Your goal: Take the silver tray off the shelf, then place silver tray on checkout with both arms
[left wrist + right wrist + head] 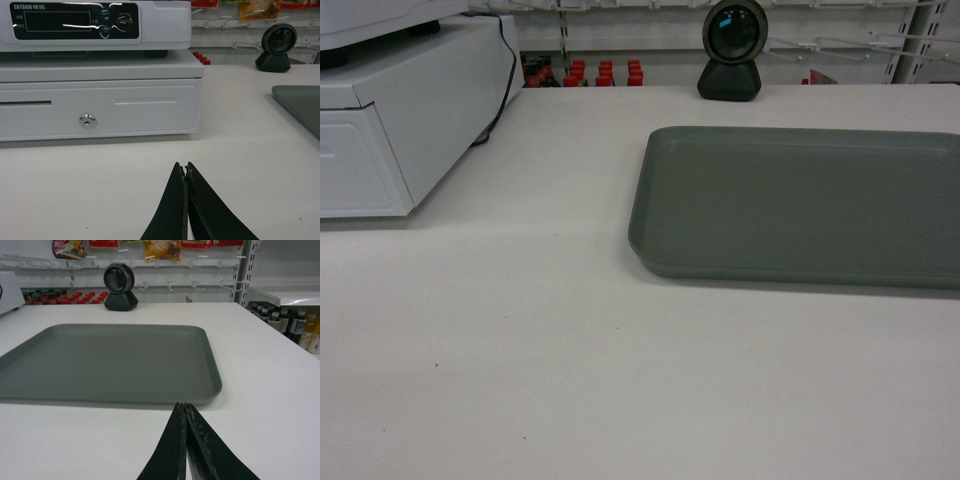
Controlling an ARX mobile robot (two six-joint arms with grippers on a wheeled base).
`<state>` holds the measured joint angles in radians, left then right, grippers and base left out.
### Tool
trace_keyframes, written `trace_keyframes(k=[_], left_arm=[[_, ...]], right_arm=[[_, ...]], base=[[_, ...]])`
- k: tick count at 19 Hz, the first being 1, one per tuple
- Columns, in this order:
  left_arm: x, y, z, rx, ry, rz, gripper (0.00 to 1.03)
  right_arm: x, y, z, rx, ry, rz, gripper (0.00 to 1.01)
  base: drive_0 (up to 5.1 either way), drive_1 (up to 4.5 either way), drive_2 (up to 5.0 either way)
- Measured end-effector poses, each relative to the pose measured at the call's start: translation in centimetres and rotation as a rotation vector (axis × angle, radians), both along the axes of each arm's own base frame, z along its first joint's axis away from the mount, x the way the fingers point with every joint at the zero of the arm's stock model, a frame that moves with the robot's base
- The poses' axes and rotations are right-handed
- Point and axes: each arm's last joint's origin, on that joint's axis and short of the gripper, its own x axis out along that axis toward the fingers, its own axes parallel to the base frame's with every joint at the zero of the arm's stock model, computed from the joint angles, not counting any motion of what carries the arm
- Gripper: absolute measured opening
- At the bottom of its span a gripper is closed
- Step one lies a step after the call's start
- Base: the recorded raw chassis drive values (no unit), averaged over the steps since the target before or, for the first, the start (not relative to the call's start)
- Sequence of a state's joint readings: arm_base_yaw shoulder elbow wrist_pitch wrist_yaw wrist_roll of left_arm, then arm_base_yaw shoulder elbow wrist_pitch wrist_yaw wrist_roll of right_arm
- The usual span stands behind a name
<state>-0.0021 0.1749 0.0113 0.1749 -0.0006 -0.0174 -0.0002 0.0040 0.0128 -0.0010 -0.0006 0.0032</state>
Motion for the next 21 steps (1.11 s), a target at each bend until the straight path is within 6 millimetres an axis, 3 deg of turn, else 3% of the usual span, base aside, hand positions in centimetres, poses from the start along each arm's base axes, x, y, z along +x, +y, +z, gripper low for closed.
trace_keyframes(k=[4, 12, 13, 16, 21], left_arm=[[-1.1, 0.0, -0.3, 0.000, 0.013, 0.000, 0.01], [-1.1, 0.0, -0.4, 0.001, 0.019, 0.001, 0.01], [-1.1, 0.0, -0.3, 0.001, 0.012, 0.001, 0.01], [-1.1, 0.0, -0.3, 0.000, 0.014, 0.000, 0.04], [-1.1, 0.0, -0.3, 0.000, 0.014, 0.000, 0.55]], right_arm=[[0.0, 0.0, 0.0, 0.000, 0.005, -0.001, 0.02], [0.0, 0.0, 0.0, 0.000, 0.003, 0.000, 0.02], [0.0, 0.0, 0.0, 0.000, 0.005, 0.000, 0.05], [0.0, 0.0, 0.0, 0.000, 0.004, 0.000, 0.35], [0.0, 0.0, 0.0, 0.000, 0.004, 0.000, 0.84]], base=[[0.0, 0.00, 0.0], [0.0, 0.00, 0.0], [0.0, 0.00, 0.0], [0.0, 0.00, 0.0], [0.0, 0.00, 0.0]])
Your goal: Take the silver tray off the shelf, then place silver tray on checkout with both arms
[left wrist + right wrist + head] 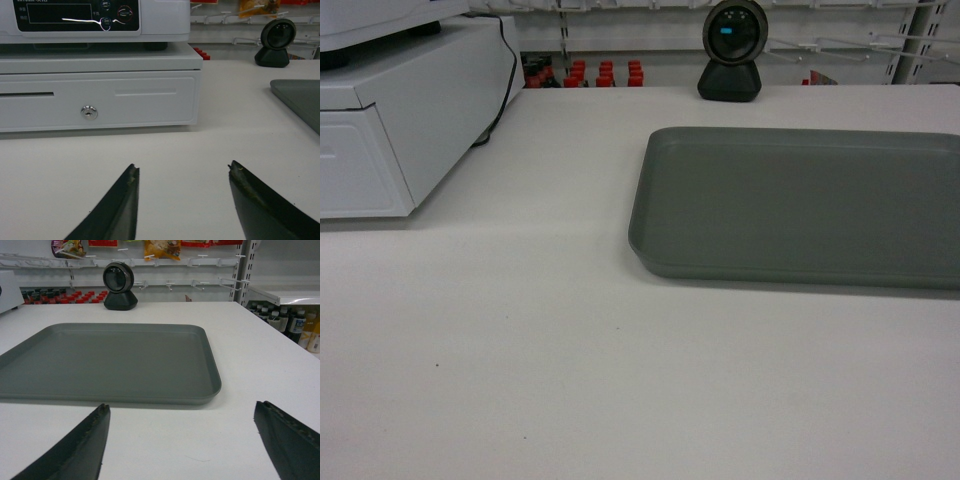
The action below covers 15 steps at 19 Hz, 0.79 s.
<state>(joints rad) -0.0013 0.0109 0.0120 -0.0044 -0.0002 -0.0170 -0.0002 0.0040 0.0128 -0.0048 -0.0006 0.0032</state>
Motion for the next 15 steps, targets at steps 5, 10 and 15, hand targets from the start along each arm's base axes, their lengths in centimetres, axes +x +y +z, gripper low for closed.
trace_keyframes(k=[5, 10, 15], left_arm=[[0.00, 0.00, 0.00, 0.002, 0.000, 0.000, 1.00], [0.00, 0.00, 0.00, 0.002, 0.000, 0.000, 0.98], [0.00, 0.00, 0.00, 0.002, 0.000, 0.000, 0.98]], right_arm=[[0.00, 0.00, 0.00, 0.000, 0.000, 0.000, 0.98], [0.00, 0.00, 0.00, 0.000, 0.000, 0.000, 0.98], [0.00, 0.00, -0.01, 0.000, 0.001, 0.000, 0.98]], base=[[0.0, 0.00, 0.0], [0.0, 0.00, 0.0], [0.1, -3.28, 3.4]])
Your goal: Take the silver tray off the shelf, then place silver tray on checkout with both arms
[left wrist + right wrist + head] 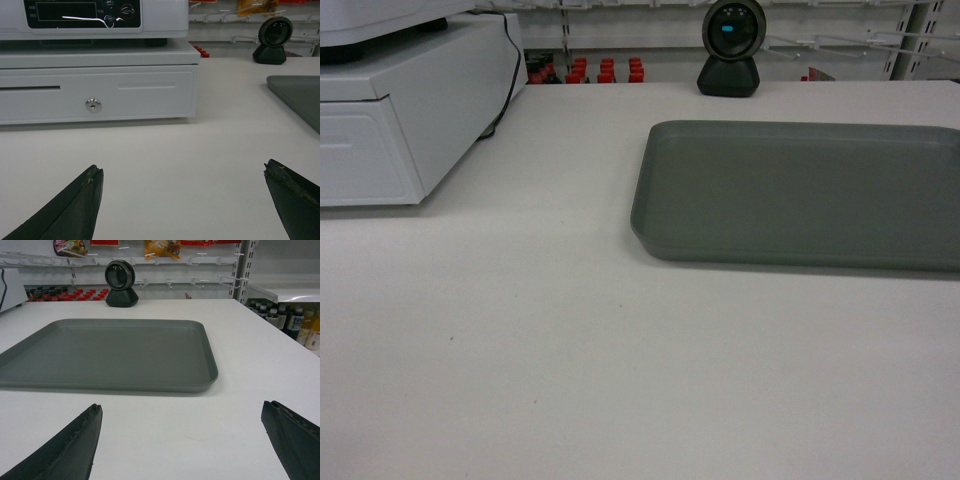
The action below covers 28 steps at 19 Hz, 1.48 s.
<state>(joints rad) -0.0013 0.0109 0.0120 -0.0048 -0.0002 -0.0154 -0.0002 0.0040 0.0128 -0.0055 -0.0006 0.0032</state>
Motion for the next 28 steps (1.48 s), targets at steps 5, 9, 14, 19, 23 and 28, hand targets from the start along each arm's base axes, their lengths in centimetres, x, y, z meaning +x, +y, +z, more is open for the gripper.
trace_keyframes(k=[5, 9, 14, 19, 23, 28], left_arm=[[0.00, 0.00, -0.01, 0.000, 0.001, 0.000, 0.98], [0.00, 0.00, 0.04, 0.000, -0.004, 0.000, 0.98], [0.00, 0.00, 0.04, 0.000, -0.004, 0.000, 0.98], [0.00, 0.00, 0.11, 0.000, -0.011, 0.000, 0.98], [0.00, 0.00, 0.00, 0.000, 0.000, 0.000, 0.98], [0.00, 0.00, 0.02, 0.000, -0.002, 0.000, 0.98]], right_arm=[[0.00, 0.00, 0.01, 0.000, -0.001, 0.000, 0.98], [0.00, 0.00, 0.03, 0.000, -0.003, 0.000, 0.98], [0.00, 0.00, 0.06, 0.000, -0.006, 0.000, 0.98], [0.00, 0.00, 0.14, 0.000, -0.014, 0.000, 0.98], [0.00, 0.00, 0.00, 0.000, 0.000, 0.000, 0.98], [0.00, 0.00, 0.06, 0.000, -0.006, 0.000, 0.98]], base=[[0.0, -4.20, 4.2], [0.0, -4.14, 4.2], [0.1, -4.11, 4.2], [0.0, -2.51, 2.6], [0.0, 0.00, 0.0], [0.0, 0.00, 0.0]])
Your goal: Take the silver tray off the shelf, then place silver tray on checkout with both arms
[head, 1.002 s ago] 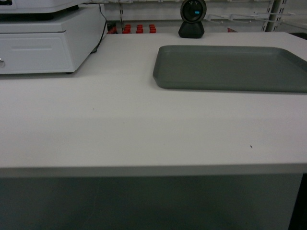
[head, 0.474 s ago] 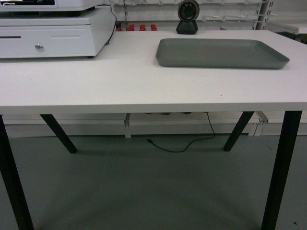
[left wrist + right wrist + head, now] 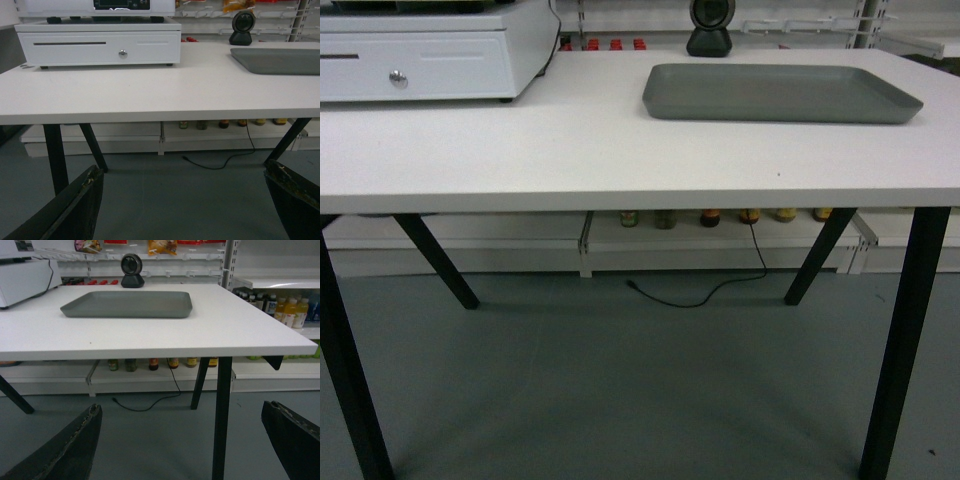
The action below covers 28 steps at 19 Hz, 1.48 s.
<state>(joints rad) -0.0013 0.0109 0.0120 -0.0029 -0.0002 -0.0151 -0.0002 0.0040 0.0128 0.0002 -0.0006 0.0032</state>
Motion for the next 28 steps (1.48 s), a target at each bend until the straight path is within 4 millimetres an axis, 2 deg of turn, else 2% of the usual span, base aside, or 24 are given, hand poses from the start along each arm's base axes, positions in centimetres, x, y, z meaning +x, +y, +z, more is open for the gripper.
trace_keyframes(k=[28], left_arm=[[0.00, 0.00, -0.04, 0.005, 0.004, 0.000, 0.98]], right_arm=[[0.00, 0.00, -0.06, 0.000, 0.006, 0.000, 0.98]], base=[[0.0, 0.00, 0.0]])
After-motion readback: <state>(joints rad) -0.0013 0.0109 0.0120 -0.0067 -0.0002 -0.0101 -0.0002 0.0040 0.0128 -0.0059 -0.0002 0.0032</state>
